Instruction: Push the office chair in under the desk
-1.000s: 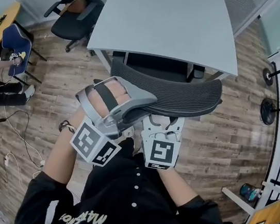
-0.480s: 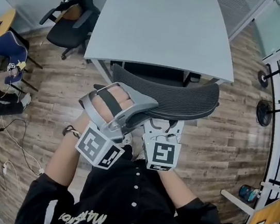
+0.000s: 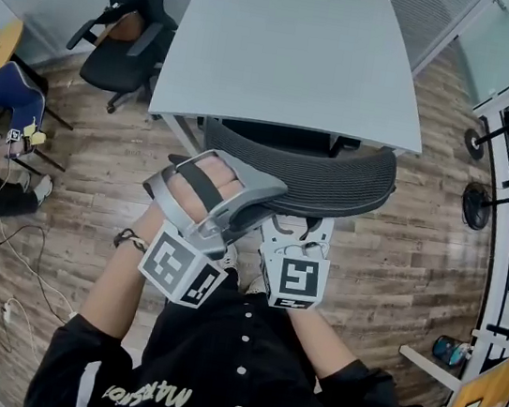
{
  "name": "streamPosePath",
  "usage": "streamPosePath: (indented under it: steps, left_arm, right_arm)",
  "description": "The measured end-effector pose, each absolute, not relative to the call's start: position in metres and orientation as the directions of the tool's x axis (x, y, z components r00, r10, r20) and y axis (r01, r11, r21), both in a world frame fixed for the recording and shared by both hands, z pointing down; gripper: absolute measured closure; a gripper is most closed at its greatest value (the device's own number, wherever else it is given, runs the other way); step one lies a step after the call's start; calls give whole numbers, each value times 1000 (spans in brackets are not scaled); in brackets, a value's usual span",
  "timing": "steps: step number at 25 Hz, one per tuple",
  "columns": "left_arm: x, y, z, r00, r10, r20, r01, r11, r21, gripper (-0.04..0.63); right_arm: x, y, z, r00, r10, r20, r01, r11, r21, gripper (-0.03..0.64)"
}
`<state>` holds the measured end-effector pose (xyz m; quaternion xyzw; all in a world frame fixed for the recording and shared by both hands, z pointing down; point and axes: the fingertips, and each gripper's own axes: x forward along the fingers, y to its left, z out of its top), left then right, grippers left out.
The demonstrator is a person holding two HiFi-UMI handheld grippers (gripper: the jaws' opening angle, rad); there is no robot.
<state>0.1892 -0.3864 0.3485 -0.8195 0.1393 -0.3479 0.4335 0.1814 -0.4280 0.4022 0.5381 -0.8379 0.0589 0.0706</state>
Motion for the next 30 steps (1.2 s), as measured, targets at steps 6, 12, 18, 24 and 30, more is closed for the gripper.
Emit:
streamPosePath:
  steps: [6, 12, 18, 24, 30]
  left_arm:
    - [191, -394, 349, 718, -534, 445, 72, -580, -812, 477]
    - [187, -405, 349, 721, -530, 445, 73, -582, -810, 477]
    - [188, -416, 350, 721, -532, 445, 70, -583, -810, 477]
    - [186, -425, 351, 724, -528, 443, 71, -581, -810, 477]
    - [185, -437, 351, 726, -530, 438, 69, -578, -813, 477]
  right_arm:
    - [183, -436, 403, -412, -893, 183, -909, 416, -19, 284]
    - [180, -447, 404, -410, -892, 191, -910, 414, -19, 284]
    - [180, -458, 405, -411, -891, 195, -909, 415, -18, 284]
    - [178, -467, 406, -411, -890, 196, -909, 415, -19, 284]
    - [177, -480, 406, -409, -891, 196, -910, 413, -19, 284]
